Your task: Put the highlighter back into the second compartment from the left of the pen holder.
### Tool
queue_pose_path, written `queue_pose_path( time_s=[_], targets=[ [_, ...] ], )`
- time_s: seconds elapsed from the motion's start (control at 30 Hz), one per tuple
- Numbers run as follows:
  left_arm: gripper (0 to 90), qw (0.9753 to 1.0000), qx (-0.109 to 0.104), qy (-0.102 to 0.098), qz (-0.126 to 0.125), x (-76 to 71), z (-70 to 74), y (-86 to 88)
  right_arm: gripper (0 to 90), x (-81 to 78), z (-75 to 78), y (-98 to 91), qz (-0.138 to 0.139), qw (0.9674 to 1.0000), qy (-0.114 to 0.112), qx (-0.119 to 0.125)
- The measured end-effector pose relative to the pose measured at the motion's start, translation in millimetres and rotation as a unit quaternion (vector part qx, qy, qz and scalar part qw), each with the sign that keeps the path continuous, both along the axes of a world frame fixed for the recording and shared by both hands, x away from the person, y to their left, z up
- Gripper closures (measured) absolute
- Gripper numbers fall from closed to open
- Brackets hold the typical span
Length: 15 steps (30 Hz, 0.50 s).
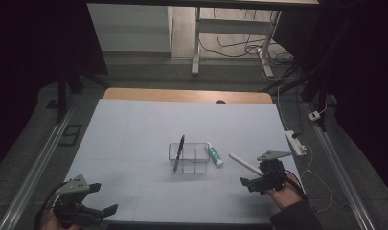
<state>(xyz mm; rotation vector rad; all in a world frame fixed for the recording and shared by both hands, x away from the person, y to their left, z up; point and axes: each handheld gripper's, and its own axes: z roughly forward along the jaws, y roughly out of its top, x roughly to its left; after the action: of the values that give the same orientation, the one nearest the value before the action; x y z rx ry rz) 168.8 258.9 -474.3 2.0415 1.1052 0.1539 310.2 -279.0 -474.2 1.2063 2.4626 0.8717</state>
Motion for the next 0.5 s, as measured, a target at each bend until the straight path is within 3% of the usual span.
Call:
queue_pose_path(
  time_s=[0.2,0.5],
  targets=[
    [0.7,1.0000,0.000,0.001,0.000,0.3,-0.1,0.0,0.0,22.1,-9.2,1.8,-0.014,0.9996,0.020,-0.014],
    [0.9,1.0000,0.002,0.002,-0.001,0.6,-0.2,-0.3,0.0,47.7,-19.9,4.4,-0.006,0.9984,0.036,-0.044]
  ],
)
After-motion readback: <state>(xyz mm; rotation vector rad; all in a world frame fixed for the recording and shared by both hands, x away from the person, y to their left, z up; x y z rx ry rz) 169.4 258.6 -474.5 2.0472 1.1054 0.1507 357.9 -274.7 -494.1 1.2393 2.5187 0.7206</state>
